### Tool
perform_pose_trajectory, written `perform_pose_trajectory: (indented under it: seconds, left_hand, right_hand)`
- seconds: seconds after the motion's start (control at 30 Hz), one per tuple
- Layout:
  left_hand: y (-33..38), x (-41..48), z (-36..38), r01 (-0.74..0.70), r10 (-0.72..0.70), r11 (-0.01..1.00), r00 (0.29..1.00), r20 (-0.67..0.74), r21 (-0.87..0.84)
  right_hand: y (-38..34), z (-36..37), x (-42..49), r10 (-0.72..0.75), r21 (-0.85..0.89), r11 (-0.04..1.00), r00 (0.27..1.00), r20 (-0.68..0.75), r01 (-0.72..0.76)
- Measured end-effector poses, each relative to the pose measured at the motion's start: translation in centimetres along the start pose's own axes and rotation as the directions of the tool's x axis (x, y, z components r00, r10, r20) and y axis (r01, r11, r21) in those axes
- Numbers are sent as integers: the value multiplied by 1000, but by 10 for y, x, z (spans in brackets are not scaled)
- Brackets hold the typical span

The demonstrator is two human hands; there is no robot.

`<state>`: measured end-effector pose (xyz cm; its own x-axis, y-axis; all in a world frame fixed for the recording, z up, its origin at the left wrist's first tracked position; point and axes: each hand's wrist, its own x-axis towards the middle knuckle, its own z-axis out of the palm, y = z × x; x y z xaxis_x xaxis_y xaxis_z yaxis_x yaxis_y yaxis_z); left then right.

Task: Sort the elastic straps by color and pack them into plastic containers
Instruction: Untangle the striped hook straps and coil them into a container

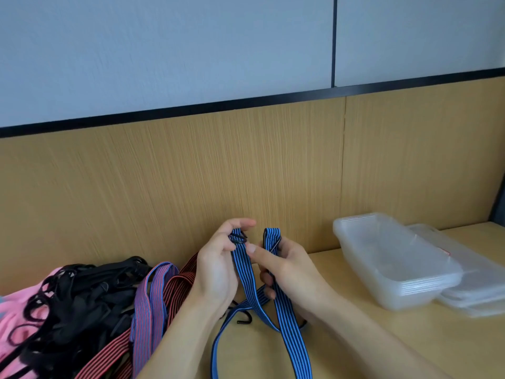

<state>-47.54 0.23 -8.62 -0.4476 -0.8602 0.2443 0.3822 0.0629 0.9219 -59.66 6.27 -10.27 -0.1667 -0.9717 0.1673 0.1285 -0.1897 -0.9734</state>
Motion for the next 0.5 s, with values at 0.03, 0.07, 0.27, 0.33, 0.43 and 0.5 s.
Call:
perform_pose_trajectory:
  seconds: [0.03, 0.07, 0.27, 0.33, 0.43, 0.5]
  left_hand:
    - [0, -1, 0, -1, 1, 1000, 999, 33, -8]
    - [0, -2, 0, 7, -6, 1000, 998, 66, -15]
    - [-1, 2, 1, 63, -74, 991, 993, 95, 117]
    - [-1, 2, 0, 81, -96, 986, 991, 95, 149]
    - [-2, 1, -1, 59, -81, 973, 993, 89, 224]
    - [-3, 3, 0, 22, -37, 962, 998, 47, 272]
  right_hand:
    - [0, 1, 0, 17, -16, 1000, 1000, -16, -17]
    - [0, 2, 0, 31, -10, 999, 999, -21, -31]
    - [-6, 1, -3, 44, 159, 986, 999, 26, -48]
    - [-7, -2, -3, 35, 172, 984, 999, 29, -39]
    - [-10, -6, -2, 71, 168, 982, 995, 69, -82]
    - [-12, -7, -1, 105, 168, 979, 990, 95, -120]
